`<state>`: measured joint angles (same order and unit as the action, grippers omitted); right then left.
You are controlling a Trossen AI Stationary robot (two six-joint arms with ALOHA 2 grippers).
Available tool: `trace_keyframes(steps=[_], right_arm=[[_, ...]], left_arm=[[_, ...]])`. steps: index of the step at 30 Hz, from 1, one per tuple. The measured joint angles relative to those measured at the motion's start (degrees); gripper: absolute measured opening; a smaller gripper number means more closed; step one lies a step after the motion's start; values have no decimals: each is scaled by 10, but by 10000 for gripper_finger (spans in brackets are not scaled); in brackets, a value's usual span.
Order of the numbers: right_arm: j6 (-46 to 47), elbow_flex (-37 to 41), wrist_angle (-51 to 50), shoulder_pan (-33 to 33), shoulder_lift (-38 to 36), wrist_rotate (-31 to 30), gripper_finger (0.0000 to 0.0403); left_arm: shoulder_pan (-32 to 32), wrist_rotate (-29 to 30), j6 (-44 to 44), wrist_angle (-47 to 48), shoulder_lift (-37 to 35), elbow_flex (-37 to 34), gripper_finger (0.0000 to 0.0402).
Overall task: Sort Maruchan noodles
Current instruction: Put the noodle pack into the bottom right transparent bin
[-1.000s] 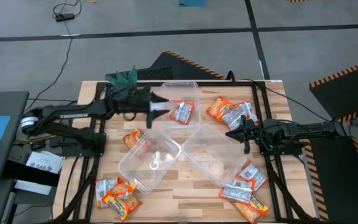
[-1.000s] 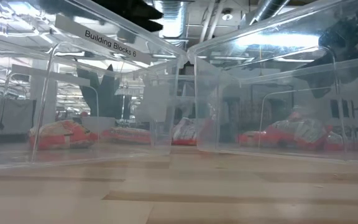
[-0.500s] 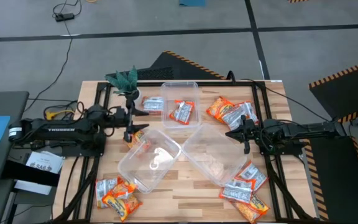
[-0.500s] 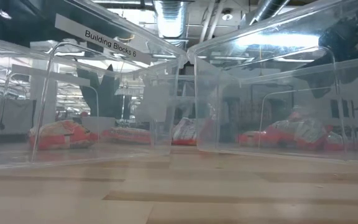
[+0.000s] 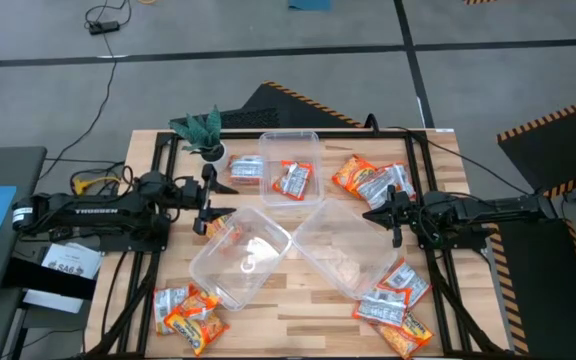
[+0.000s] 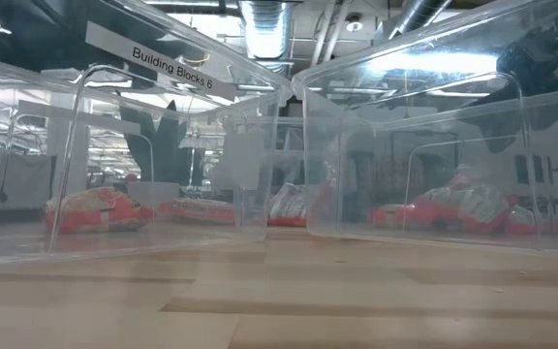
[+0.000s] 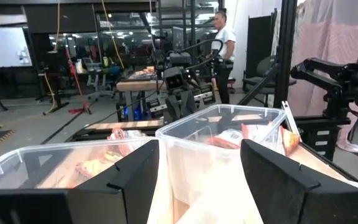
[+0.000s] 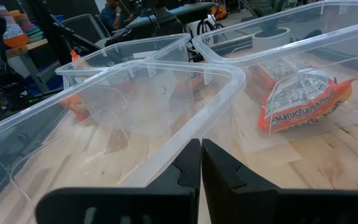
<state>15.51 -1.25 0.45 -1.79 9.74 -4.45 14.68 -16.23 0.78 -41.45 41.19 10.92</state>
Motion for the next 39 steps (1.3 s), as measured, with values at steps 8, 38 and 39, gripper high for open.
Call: trace_keyframes(steps=[8,38,39], right_arm=[[1,2,20,0,0,-6,38],[166,-162,-155,174,158,-332,207],[182,-174,-181,186,180,-331,220]], left_arm=[[0,-5,17,-16,0,0,217],[0,4,15,-16,0,0,217],[0,4,15,-16,0,0,217]])
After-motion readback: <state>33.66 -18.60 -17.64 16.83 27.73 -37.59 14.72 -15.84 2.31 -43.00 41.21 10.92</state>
